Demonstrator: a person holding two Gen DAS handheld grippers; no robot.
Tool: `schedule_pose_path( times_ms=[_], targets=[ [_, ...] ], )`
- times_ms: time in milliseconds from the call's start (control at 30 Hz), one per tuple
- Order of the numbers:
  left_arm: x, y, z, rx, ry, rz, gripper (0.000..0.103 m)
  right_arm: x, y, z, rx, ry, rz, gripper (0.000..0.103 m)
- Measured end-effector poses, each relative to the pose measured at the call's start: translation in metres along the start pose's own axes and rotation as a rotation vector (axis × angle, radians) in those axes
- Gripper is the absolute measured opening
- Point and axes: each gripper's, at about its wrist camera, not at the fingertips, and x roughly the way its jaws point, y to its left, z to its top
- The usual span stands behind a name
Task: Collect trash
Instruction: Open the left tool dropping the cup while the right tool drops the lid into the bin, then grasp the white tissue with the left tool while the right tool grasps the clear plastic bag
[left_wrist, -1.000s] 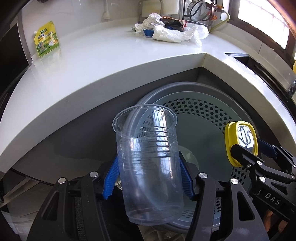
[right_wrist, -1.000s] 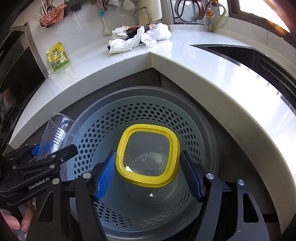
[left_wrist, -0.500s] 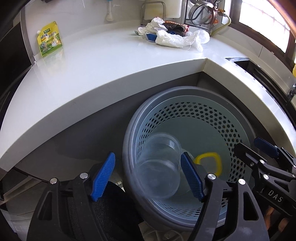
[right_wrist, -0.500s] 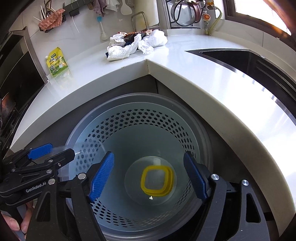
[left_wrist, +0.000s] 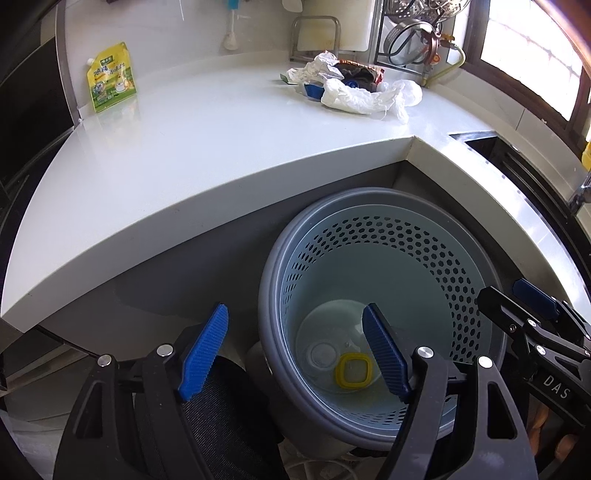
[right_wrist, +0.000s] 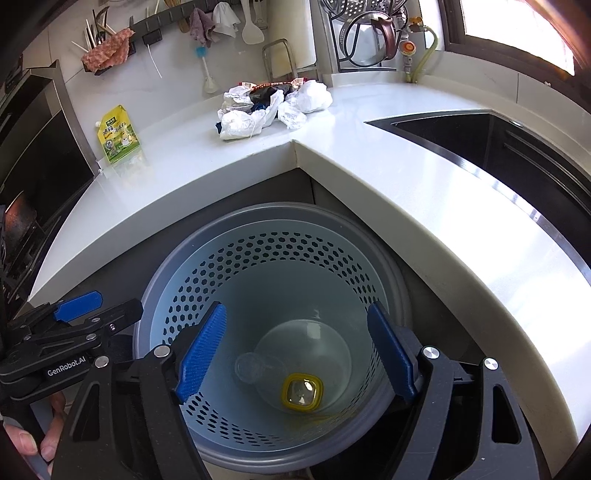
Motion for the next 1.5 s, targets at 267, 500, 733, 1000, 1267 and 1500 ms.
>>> schedule_pose_path(
  times_ms=[267, 500, 733, 1000, 1267, 1500],
  targets=[
    [-0.019, 0.007, 0.001, -0.021, -0.038, -0.002, 0.074, -0.017, 0.006, 0.001, -0.011, -0.031, -0.007, 0.075],
    [-0.036, 0.008, 0.002, -0.029, -0.078, -0.007, 0.077, -0.033, 0.010, 0.001, -0.025, -0.061, -0.013, 0.075],
    [-0.049, 0.008, 0.003, -0.031, -0.108, -0.004, 0.079, -0.045, 0.013, 0.003, -0.032, -0.090, -0.011, 0.075],
    [-0.058, 0.010, 0.023, -0.032, -0.164, 0.024, 0.081, -0.043, 0.005, 0.013, -0.029, -0.100, -0.002, 0.075],
    [-0.047, 0.007, 0.059, -0.045, -0.198, 0.043, 0.087, -0.026, -0.012, 0.047, -0.006, -0.112, -0.004, 0.075],
    [-0.026, 0.005, 0.095, -0.051, -0.213, 0.052, 0.089, -0.005, -0.026, 0.088, -0.015, -0.124, -0.020, 0.075]
  ],
)
